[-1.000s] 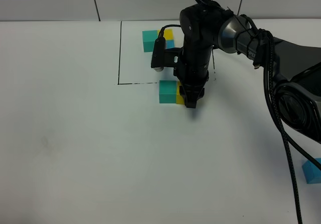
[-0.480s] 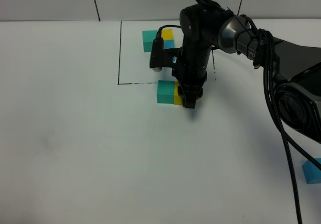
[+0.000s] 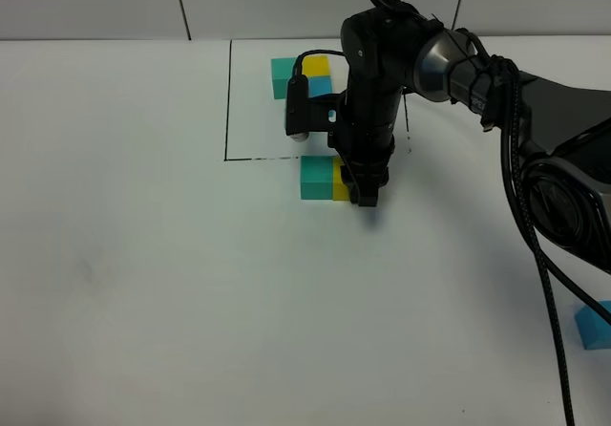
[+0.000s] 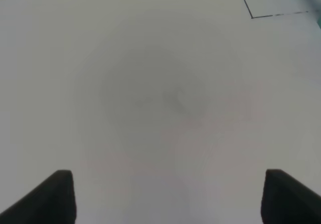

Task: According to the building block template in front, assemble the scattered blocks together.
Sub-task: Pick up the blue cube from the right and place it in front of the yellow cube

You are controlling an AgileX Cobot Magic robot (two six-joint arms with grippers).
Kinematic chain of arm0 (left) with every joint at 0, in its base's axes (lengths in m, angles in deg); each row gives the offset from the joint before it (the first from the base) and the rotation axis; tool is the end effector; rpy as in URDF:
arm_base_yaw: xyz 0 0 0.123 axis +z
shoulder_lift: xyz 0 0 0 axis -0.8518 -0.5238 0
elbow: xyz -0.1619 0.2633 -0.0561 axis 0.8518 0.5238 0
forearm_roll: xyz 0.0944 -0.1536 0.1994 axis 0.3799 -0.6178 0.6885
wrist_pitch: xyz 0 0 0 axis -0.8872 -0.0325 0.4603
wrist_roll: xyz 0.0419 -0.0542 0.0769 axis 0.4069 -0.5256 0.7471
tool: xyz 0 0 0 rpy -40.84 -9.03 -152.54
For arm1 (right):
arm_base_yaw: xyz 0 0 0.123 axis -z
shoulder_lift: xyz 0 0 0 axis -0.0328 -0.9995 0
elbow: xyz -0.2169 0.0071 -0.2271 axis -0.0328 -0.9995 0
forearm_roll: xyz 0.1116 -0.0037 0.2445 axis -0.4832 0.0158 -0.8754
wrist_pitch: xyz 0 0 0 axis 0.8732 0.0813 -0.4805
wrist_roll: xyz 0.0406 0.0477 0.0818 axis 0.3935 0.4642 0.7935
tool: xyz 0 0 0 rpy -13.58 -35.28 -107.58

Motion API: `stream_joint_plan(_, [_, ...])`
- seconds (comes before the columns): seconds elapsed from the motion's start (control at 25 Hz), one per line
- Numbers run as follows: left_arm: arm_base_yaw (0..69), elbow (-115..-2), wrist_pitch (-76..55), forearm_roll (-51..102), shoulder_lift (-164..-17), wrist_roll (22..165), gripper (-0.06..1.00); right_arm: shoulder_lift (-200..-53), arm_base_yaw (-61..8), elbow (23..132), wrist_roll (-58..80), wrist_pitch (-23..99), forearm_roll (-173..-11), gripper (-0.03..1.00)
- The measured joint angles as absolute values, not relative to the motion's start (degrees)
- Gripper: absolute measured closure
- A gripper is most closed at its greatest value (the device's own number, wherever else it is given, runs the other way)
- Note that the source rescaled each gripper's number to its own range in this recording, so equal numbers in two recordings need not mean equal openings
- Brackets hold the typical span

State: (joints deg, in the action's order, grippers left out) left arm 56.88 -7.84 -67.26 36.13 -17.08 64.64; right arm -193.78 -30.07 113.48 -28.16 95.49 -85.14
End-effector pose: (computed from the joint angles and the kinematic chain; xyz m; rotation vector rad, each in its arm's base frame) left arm -0.0101 -0.0049 0.2821 0.1156 2.0295 -0.0322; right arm 0.4675 0.2533 0.1202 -2.1624 2.1769 0.0038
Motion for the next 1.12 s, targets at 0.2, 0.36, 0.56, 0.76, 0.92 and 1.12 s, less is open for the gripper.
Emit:
stream_joint_plan(0.2, [56.88,-7.84,-67.26,36.13,-17.08,64.64,0.12,-193.78,-30.07,113.48,-29.16,95.53,-85.01,0.97])
stream_joint_plan(0.36, [56.88,-7.84,-67.26,36.13,-17.08,64.64,0.12,-193.78,-30.07,113.36,-29.16,95.48,-84.29,0.87])
stream_joint_plan(0.56, [56.88,-7.84,-67.26,36.13,-17.08,64.64,0.12,-192.70,-29.83,113.00,-28.97,96.10,-82.80,0.46])
stream_joint_plan(0.76, [56.88,-7.84,-67.26,36.13,-17.08,64.64,0.12,-186.87,-27.50,113.00,-21.46,97.68,-82.25,0.32])
stream_joint_plan(0.92, [56.88,-7.84,-67.26,36.13,-17.08,64.64,0.12,-181.04,-24.06,110.77,-13.20,97.83,-83.26,0.31])
stream_joint_plan(1.12, [56.88,-7.84,-67.26,36.13,-17.08,64.64,0.12,-170.41,-19.50,92.87,0.94,95.23,-84.15,0.31])
